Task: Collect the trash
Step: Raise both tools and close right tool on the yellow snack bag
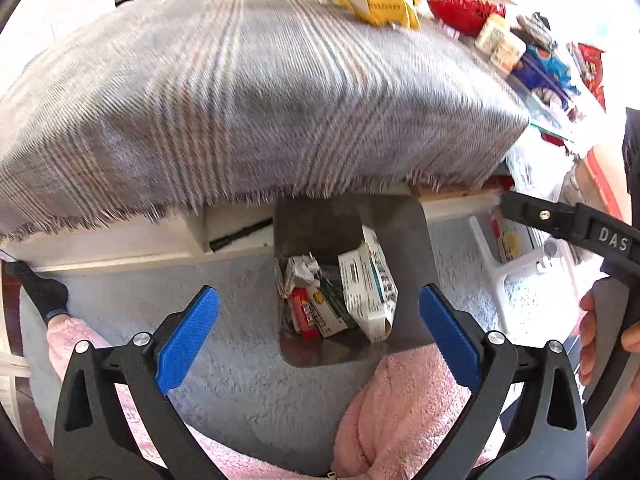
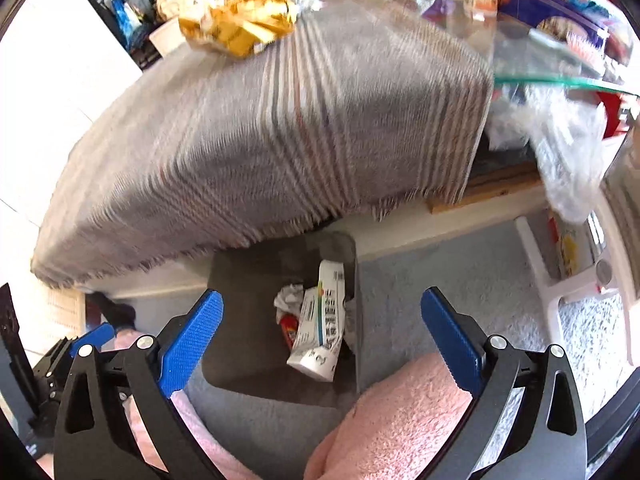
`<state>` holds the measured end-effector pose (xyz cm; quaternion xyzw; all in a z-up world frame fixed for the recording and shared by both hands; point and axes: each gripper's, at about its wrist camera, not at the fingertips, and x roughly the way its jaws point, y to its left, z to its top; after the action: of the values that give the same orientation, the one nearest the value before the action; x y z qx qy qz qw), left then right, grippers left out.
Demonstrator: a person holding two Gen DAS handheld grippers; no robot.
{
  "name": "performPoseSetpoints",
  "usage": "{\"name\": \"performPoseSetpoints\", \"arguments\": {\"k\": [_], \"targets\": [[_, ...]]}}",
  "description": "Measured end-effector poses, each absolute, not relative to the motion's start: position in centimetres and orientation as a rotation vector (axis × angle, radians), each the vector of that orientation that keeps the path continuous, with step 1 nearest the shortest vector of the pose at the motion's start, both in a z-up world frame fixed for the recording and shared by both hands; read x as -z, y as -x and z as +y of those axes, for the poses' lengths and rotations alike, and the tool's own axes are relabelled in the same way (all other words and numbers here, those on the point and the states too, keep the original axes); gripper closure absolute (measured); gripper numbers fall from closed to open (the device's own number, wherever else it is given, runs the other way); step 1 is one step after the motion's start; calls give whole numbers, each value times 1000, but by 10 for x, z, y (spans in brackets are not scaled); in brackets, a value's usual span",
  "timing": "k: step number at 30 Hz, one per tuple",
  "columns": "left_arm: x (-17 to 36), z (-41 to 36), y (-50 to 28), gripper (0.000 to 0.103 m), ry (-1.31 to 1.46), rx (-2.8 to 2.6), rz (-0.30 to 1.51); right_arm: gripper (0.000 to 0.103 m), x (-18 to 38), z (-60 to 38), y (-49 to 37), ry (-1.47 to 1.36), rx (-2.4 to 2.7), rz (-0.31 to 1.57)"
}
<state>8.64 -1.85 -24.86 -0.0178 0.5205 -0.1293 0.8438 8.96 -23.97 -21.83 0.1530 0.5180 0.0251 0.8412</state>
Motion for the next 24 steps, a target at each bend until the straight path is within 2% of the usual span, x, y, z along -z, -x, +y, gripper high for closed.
{"name": "performPoseSetpoints", "arguments": {"k": [13,18,24], "targets": [[188,-3,-149,8,17,217,1027,3,153,-246,-151,-235,-86,974],[173,7,-191,8,48,191,1020,3,142,-232,-195,-143,-99,930],[156,15,-247,8,59,152,1002,3,138,-225,-254,-175,-107,950]]}}
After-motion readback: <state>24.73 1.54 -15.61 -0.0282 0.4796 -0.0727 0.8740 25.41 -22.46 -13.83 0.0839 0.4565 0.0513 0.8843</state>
